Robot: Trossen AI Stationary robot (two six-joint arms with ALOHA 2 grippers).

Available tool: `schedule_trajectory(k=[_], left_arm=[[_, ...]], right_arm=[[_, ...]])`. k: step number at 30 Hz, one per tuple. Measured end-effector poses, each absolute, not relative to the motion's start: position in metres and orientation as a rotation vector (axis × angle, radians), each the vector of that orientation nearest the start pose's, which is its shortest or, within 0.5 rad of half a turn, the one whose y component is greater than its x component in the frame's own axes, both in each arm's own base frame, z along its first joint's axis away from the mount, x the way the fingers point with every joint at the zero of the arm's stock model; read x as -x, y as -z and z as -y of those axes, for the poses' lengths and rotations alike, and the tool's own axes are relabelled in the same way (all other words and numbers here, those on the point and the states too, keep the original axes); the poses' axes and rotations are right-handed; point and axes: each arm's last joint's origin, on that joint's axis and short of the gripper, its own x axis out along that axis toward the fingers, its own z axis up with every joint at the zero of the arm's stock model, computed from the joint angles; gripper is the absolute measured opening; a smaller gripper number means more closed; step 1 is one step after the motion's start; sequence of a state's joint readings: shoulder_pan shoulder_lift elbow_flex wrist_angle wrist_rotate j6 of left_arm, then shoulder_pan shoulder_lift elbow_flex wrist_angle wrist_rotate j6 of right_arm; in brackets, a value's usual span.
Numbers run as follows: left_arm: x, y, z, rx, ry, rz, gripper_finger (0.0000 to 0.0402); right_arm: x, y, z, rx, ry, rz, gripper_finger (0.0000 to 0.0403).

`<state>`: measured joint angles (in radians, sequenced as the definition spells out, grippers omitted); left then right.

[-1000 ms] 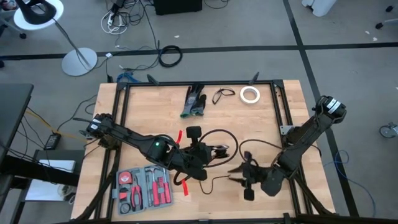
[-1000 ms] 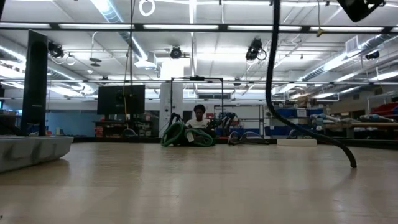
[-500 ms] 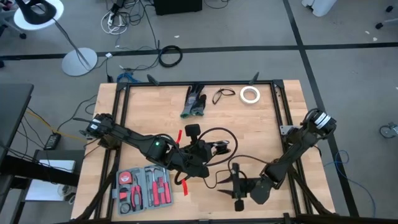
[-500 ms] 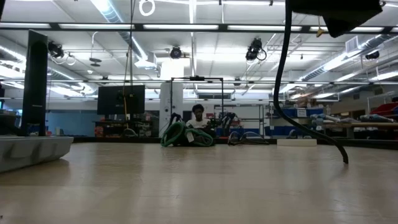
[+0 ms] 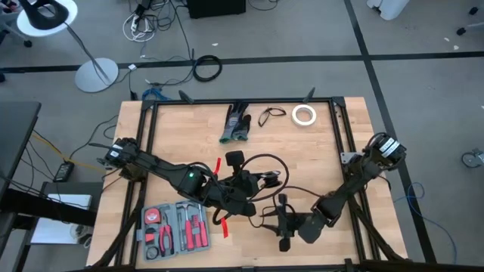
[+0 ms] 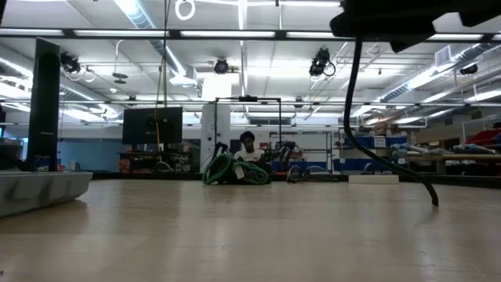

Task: Coil cords
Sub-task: Coil the black wire into a spool

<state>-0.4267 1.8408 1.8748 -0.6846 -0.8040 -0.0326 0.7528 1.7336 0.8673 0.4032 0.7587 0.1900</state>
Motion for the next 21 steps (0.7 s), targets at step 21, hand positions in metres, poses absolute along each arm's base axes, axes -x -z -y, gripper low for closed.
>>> schedule_trajectory(k=[21], left_arm=[[-0.378, -0.376, 0.149, -0.324, -0.376, -0.491, 0.0]], right_arm=[[-0.262, -0.157, -0.2, 0.133, 0.274, -0.472, 0.0004]])
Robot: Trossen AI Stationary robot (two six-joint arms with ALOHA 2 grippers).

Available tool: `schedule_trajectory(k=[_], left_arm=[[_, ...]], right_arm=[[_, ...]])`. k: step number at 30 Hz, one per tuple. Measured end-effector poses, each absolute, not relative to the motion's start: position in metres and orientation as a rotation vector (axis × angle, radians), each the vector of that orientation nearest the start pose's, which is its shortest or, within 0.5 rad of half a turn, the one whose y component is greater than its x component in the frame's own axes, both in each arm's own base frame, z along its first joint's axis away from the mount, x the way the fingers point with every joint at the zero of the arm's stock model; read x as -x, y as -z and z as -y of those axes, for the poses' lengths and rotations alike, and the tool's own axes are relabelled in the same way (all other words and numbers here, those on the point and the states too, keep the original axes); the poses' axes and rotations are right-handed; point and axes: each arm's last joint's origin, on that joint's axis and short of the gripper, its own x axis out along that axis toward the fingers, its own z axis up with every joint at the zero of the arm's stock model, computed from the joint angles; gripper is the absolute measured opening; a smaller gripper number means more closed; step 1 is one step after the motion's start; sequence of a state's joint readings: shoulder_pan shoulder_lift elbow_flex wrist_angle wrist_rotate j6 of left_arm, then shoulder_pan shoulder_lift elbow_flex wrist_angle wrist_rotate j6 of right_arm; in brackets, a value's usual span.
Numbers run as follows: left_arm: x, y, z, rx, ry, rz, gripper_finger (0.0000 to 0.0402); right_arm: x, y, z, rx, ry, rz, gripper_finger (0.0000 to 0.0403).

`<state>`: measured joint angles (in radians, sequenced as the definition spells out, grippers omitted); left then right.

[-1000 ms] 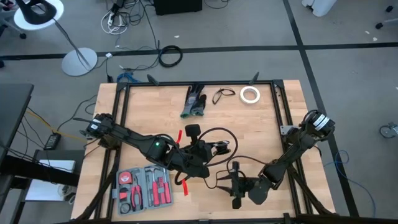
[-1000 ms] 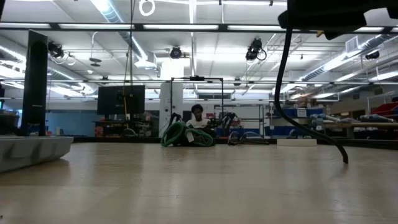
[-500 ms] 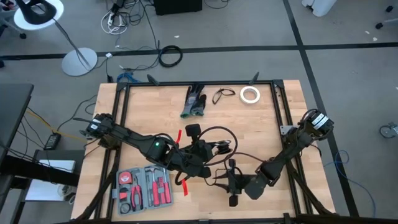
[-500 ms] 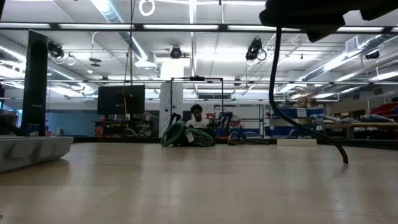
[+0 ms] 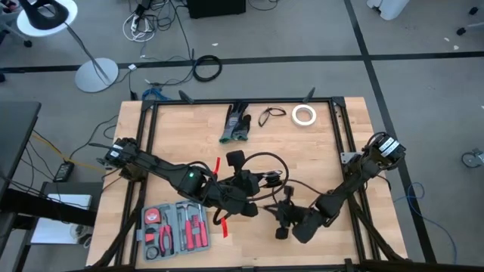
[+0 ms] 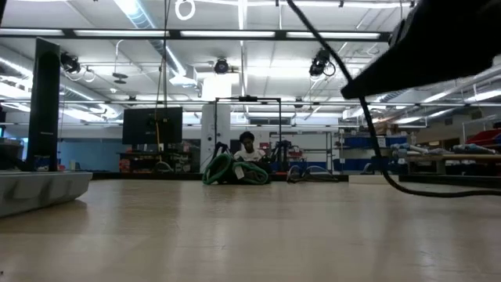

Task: Coil cords
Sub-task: Coil the black wire into a spool

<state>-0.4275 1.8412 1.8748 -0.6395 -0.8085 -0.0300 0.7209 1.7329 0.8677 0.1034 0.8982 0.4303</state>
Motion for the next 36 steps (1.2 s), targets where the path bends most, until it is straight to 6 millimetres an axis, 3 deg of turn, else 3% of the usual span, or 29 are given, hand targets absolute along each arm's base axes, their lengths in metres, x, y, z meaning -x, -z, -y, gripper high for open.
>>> schedule_trajectory(k=[8, 14, 19, 26, 36], left_arm=[[-0.377, -0.376, 0.152, -0.317, -0.354, -0.491, 0.0], [-0.374, -0.373, 0.156, -0.322, -0.314, -0.519, 0.0], [-0.369, -0.365, 0.155, -0.309, -0.315, -0.596, 0.0], [-0.367, -0.35, 0.151, -0.313, -0.34, -0.666, 0.0], [-0.369, -0.325, 0.135, -0.317, -0.384, -0.756, 0.0]], right_arm=[[-0.258, -0.142, -0.168, 0.201, 0.457, -0.637, 0.0002], [-0.239, -0.141, -0.145, 0.25, 0.664, -0.693, 0.0002], [-0.216, -0.16, -0.132, 0.225, 0.776, -0.67, 0.0002], [-0.186, -0.196, -0.127, 0.15, 0.795, -0.54, 0.0002], [-0.166, -0.228, -0.12, 0.084, 0.738, -0.448, 0.0002]])
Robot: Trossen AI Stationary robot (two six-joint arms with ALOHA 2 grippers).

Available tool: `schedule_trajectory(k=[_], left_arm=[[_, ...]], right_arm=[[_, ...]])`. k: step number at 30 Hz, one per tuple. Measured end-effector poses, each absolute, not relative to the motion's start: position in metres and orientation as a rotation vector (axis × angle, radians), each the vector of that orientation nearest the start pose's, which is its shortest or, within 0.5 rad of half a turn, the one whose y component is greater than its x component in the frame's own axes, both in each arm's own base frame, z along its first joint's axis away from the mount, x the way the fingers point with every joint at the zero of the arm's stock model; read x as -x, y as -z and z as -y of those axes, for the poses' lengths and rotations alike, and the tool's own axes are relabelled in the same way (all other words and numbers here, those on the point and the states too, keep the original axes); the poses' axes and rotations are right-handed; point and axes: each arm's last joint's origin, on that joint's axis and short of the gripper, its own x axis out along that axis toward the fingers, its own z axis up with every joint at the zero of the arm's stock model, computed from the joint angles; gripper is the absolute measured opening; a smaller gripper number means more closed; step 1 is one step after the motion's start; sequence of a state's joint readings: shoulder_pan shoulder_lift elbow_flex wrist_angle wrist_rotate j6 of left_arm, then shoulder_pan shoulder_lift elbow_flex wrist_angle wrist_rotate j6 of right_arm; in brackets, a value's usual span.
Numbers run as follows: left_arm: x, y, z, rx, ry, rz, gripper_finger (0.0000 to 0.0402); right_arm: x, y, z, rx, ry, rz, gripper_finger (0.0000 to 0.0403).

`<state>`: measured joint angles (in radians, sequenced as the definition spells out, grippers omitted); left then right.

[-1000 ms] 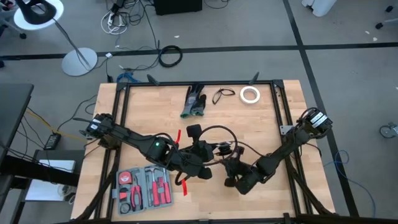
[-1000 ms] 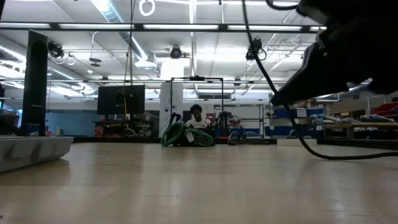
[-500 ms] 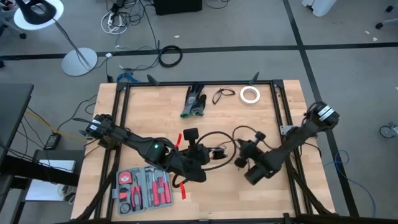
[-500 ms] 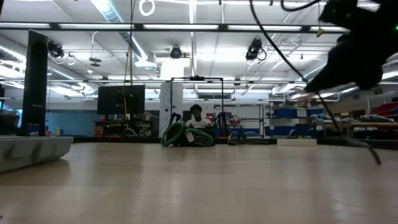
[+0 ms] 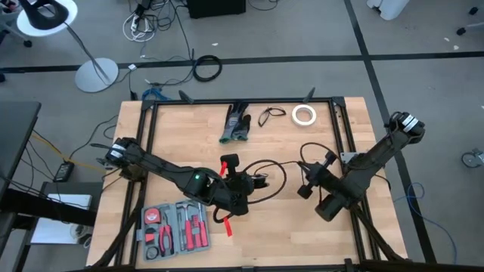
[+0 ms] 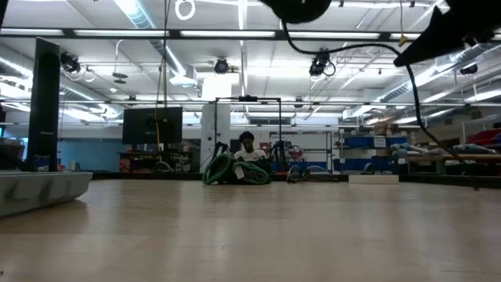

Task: Coil cords
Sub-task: Coil the black wire into a spool

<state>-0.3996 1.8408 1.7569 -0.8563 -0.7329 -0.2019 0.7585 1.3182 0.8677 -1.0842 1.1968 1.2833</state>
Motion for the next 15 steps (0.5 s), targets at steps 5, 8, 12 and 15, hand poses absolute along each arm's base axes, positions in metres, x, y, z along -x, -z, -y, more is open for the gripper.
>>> schedule_trajectory(k=[5, 8, 12, 15], left_arm=[[-0.372, -0.314, 0.121, -0.315, -0.421, -0.794, 0.0], [-0.373, -0.305, 0.112, -0.319, -0.44, -0.825, 0.0], [-0.376, -0.296, 0.102, -0.302, -0.443, -0.846, 0.0], [-0.38, -0.291, 0.1, -0.291, -0.421, -0.835, 0.0]], right_arm=[[-0.159, -0.238, -0.128, 0.059, 0.68, -0.351, 0.0002], [-0.158, -0.245, -0.136, 0.045, 0.629, -0.304, 0.0002], [-0.165, -0.257, -0.146, 0.068, 0.562, -0.269, 0.0002], [-0.167, -0.264, -0.149, 0.132, 0.541, -0.255, 0.0002]])
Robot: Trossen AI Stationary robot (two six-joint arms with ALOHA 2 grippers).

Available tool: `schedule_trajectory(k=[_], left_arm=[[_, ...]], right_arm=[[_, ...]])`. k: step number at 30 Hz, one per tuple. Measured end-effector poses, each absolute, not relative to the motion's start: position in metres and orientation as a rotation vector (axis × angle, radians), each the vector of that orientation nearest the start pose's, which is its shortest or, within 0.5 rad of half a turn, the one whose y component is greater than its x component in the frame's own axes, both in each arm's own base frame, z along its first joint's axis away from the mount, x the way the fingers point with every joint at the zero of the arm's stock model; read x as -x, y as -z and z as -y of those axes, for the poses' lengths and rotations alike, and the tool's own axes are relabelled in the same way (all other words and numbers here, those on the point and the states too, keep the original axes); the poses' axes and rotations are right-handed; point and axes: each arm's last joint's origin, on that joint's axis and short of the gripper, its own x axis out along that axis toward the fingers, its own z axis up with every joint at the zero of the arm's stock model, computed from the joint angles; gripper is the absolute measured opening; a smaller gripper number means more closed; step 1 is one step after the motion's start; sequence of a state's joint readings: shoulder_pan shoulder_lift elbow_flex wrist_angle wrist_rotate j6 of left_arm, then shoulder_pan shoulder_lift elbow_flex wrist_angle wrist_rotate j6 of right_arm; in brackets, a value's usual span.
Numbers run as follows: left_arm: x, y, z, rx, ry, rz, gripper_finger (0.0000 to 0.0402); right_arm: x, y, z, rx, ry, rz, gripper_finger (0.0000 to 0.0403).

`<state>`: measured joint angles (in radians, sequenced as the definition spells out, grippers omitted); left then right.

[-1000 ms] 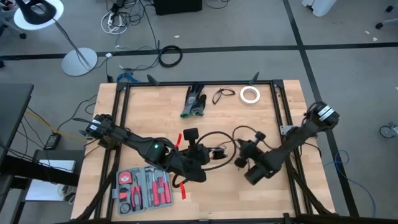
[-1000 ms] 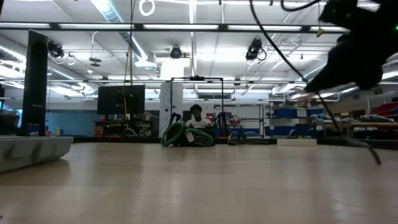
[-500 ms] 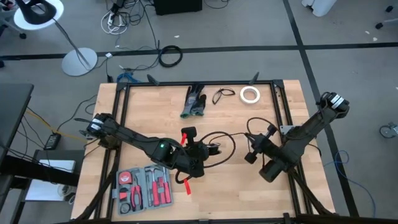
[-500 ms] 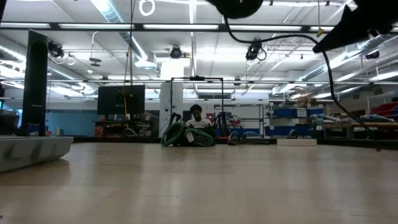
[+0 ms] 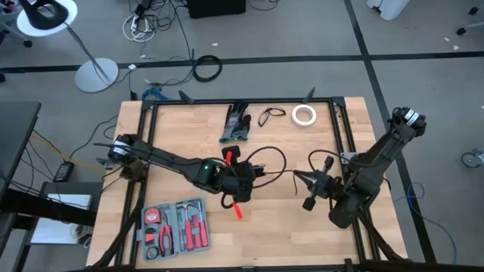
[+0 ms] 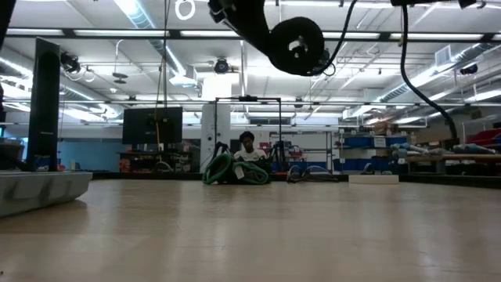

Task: Coil cords
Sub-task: Coil the black wire into a spool

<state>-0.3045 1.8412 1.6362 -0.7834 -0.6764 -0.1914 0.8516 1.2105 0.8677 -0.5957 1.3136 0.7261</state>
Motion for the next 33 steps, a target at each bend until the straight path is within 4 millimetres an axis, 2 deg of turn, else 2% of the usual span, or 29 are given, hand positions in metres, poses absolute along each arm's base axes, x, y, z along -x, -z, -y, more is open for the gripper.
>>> schedule_trajectory(k=[10, 18, 24, 33], left_arm=[[-0.375, -0.289, 0.106, -0.327, -0.413, -0.865, 0.0], [-0.376, -0.29, 0.103, -0.335, -0.44, -0.853, 0.0], [-0.384, -0.295, 0.105, -0.336, -0.428, -0.768, 0.0], [-0.386, -0.297, 0.1, -0.329, -0.462, -0.746, 0.0]], right_arm=[[-0.165, -0.274, -0.146, 0.175, 0.566, -0.212, 0.0001], [-0.169, -0.293, -0.158, 0.231, 0.632, -0.113, 0.0], [-0.187, -0.301, -0.162, 0.19, 0.546, -0.122, 0.0], [-0.209, -0.301, -0.169, 0.171, 0.593, -0.081, 0.0]])
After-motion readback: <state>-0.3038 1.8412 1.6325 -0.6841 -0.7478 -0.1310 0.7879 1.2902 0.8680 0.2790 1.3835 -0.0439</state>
